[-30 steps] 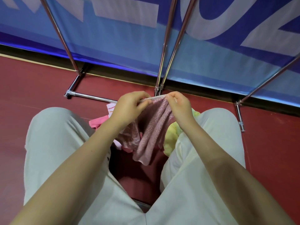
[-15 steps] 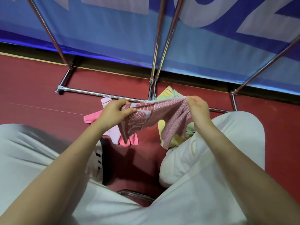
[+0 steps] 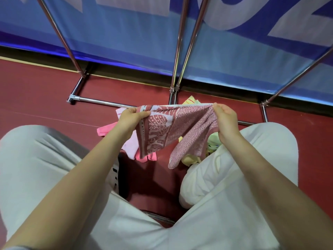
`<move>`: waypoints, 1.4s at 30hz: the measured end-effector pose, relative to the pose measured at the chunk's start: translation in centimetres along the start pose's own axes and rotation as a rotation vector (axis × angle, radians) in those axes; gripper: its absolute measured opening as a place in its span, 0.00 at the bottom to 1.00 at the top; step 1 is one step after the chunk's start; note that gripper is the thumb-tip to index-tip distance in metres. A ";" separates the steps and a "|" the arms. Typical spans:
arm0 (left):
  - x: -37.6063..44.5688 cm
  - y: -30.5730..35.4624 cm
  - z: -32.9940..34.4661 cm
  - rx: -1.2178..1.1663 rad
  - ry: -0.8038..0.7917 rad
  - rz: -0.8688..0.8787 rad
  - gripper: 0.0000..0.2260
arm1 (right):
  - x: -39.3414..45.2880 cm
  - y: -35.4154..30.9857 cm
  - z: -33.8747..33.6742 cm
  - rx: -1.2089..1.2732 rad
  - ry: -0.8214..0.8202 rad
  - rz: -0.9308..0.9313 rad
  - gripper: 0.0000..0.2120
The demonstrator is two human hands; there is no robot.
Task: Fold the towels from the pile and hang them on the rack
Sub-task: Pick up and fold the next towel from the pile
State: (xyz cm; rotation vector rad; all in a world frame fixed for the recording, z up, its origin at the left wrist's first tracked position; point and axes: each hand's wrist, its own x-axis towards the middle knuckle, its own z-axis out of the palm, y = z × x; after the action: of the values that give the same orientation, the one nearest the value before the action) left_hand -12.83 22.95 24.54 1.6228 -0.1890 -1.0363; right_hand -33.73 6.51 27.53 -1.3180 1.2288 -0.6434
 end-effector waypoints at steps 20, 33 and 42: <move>-1.4 0.5 1.6 -0.114 -0.131 0.082 0.09 | 0.6 0.7 0.6 0.105 -0.013 0.081 0.07; -3.0 2.1 6.6 -0.111 0.102 0.358 0.11 | -2.2 -3.8 5.8 0.268 -0.324 -0.003 0.04; -3.3 3.7 7.2 -0.363 0.082 0.262 0.17 | -3.7 -5.7 6.9 0.200 -0.330 -0.126 0.08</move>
State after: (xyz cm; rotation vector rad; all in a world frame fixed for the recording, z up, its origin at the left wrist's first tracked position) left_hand -18.42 18.58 29.72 1.2698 -0.1442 -0.7520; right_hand -26.92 11.13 32.65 -1.2796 0.7991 -0.5932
